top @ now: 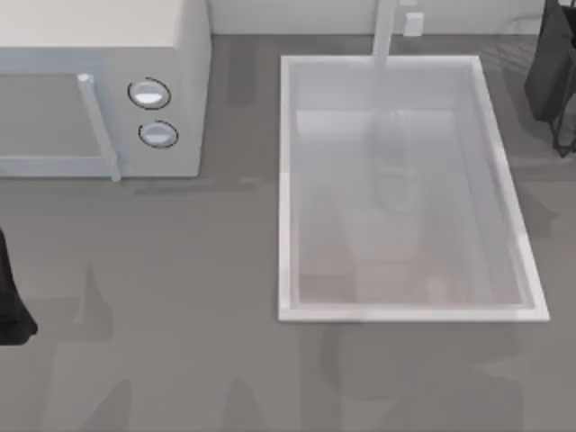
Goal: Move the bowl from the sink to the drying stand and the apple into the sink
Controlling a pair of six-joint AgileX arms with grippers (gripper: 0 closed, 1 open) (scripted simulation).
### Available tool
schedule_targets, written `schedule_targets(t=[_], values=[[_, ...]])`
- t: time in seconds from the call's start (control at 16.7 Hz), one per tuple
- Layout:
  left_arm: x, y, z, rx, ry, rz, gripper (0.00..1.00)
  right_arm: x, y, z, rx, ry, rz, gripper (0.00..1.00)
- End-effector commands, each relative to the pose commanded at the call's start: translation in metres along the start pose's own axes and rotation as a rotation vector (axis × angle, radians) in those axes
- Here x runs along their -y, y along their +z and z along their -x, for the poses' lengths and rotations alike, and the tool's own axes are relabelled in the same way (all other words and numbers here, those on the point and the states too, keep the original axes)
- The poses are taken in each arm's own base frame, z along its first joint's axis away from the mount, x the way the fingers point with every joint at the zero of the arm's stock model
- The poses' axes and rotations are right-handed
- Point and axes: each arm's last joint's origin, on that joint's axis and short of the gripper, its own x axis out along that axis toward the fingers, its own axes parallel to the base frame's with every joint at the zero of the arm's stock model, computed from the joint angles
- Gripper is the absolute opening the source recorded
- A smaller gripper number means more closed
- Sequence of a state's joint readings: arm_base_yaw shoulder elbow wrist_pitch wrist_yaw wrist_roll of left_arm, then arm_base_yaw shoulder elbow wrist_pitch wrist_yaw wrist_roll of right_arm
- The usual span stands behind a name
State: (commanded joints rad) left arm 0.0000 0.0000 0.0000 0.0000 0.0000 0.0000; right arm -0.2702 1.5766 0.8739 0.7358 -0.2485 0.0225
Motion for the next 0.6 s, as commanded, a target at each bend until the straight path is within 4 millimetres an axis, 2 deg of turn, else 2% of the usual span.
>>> schedule_targets(t=[0.18, 0.3, 0.42, 0.6], values=[[0.0, 0.0, 0.0, 0.0, 0.0, 0.0, 1.0, -0.022, 0.026, 0.045, 0.032, 0.001, 0.003, 1.0], [0.0, 0.0, 0.0, 0.0, 0.0, 0.0, 1.0, -0.037, 0.036, 0.081, 0.05, 0.0, 0.004, 1.0], [0.0, 0.0, 0.0, 0.0, 0.0, 0.0, 1.0, -0.05, 0.037, 0.118, 0.059, 0.0, 0.004, 1.0], [0.0, 0.0, 0.0, 0.0, 0.0, 0.0, 1.0, -0.065, 0.019, 0.169, 0.053, -0.001, 0.003, 1.0]])
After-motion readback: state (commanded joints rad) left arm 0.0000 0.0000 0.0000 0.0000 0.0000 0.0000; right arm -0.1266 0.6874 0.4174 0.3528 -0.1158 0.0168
